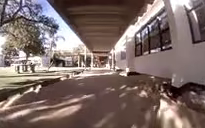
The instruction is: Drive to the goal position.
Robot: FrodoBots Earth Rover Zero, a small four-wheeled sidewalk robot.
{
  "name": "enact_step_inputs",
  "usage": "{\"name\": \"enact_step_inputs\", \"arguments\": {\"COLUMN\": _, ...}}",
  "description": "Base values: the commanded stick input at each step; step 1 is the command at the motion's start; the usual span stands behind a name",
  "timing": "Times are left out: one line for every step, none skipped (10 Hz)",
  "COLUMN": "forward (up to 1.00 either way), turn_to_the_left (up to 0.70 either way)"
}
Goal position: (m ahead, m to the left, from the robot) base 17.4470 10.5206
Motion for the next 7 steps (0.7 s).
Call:
{"name": "enact_step_inputs", "arguments": {"forward": 0.70, "turn_to_the_left": 0.00}}
{"name": "enact_step_inputs", "arguments": {"forward": 0.70, "turn_to_the_left": 0.00}}
{"name": "enact_step_inputs", "arguments": {"forward": 0.70, "turn_to_the_left": 0.00}}
{"name": "enact_step_inputs", "arguments": {"forward": 0.70, "turn_to_the_left": 0.00}}
{"name": "enact_step_inputs", "arguments": {"forward": 0.70, "turn_to_the_left": 0.00}}
{"name": "enact_step_inputs", "arguments": {"forward": 0.70, "turn_to_the_left": 0.00}}
{"name": "enact_step_inputs", "arguments": {"forward": 0.70, "turn_to_the_left": 0.00}}
